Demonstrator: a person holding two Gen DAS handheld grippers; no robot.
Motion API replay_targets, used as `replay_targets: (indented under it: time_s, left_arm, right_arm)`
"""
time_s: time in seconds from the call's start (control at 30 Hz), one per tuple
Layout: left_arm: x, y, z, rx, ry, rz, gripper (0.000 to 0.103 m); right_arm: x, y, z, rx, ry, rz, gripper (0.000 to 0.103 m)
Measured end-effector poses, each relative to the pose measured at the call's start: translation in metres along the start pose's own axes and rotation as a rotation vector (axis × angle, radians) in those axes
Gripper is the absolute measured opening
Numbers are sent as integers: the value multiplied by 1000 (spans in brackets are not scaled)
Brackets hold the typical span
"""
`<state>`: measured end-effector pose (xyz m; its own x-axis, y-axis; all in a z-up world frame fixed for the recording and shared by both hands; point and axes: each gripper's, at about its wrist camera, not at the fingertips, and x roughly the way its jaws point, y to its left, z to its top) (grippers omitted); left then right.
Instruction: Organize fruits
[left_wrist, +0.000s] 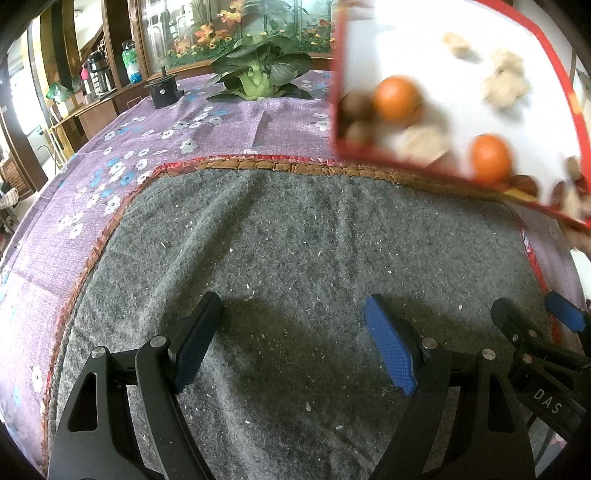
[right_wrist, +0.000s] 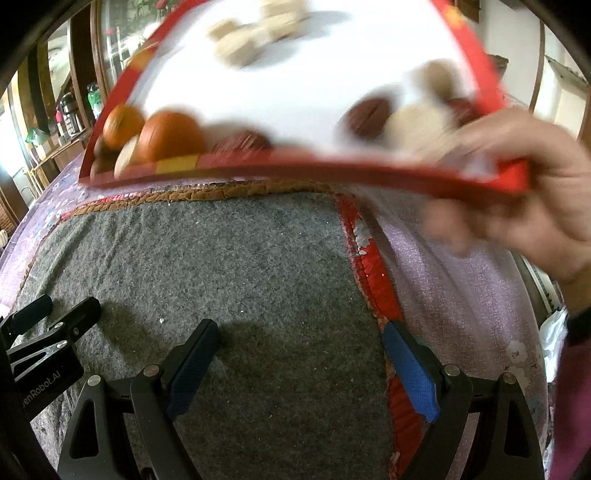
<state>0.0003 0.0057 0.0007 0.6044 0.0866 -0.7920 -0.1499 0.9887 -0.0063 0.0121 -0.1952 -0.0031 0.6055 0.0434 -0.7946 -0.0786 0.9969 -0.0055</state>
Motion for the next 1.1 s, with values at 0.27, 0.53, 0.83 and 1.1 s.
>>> replay_targets:
  time_s: [0.27, 0.53, 0.83, 1.1]
  left_arm:
    - [0, 0, 0, 0, 0, 0, 81]
    - [0, 1, 0, 0, 0, 0, 81]
    - [0, 0, 0, 0, 0, 0, 81]
    - [0, 0, 0, 0, 0, 0, 81]
  right_arm:
    - [0, 0, 0, 0, 0, 0, 90]
    - [0, 0, 1, 0, 0, 0, 90]
    - [-1, 1, 1, 0, 1, 0, 90]
    - [1, 1, 0, 0, 1, 0, 90]
